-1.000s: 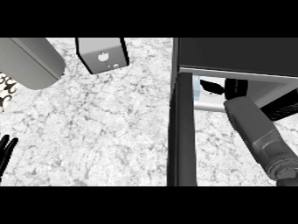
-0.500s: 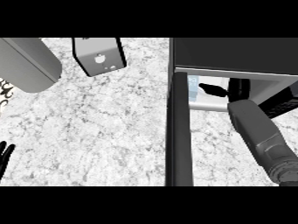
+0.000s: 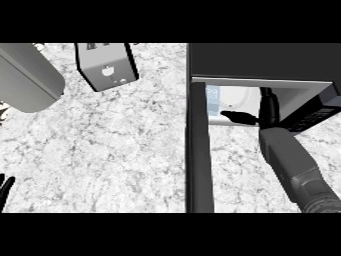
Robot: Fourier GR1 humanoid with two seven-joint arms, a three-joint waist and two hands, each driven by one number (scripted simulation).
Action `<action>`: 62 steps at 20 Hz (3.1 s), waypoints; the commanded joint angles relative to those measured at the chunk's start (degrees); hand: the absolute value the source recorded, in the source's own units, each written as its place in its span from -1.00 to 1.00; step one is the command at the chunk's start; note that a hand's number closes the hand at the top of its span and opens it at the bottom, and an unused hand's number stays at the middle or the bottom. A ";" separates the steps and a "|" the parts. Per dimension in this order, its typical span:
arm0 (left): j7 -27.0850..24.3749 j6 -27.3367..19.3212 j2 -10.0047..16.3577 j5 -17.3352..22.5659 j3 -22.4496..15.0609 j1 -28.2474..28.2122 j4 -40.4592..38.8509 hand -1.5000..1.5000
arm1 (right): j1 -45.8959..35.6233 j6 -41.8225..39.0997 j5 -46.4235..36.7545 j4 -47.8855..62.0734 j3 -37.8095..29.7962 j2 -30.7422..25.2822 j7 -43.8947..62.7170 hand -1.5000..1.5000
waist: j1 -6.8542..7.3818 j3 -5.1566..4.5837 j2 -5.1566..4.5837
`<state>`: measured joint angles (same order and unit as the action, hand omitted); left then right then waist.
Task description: Pick up the milk, place it into the microwave and close the microwave
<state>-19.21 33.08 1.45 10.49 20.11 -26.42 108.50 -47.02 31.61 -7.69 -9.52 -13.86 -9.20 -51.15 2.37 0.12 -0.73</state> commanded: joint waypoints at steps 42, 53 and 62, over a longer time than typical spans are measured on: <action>9.23 -13.88 -1.45 -22.77 -38.59 25.22 -11.83 1.00 | 70.11 -39.24 20.75 -80.58 8.81 4.24 9.05 -1.00 | -3.17 -0.17 0.74; 10.52 -35.16 -1.44 -22.03 -62.22 43.06 -32.15 1.00 | 74.32 -45.83 24.62 -87.16 2.72 -2.96 9.62 -1.00 | -4.34 -0.19 0.62; 15.48 -46.94 -1.43 -5.06 -77.26 56.27 -44.56 1.00 | 70.00 -50.08 31.08 -92.80 0.71 -8.02 16.60 -1.00 | -7.13 -0.25 0.03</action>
<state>-6.20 -10.89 0.32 -0.49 -50.90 25.16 68.38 24.39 -16.89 20.61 -99.51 -12.37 -14.99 -37.92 -3.30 -0.11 -0.38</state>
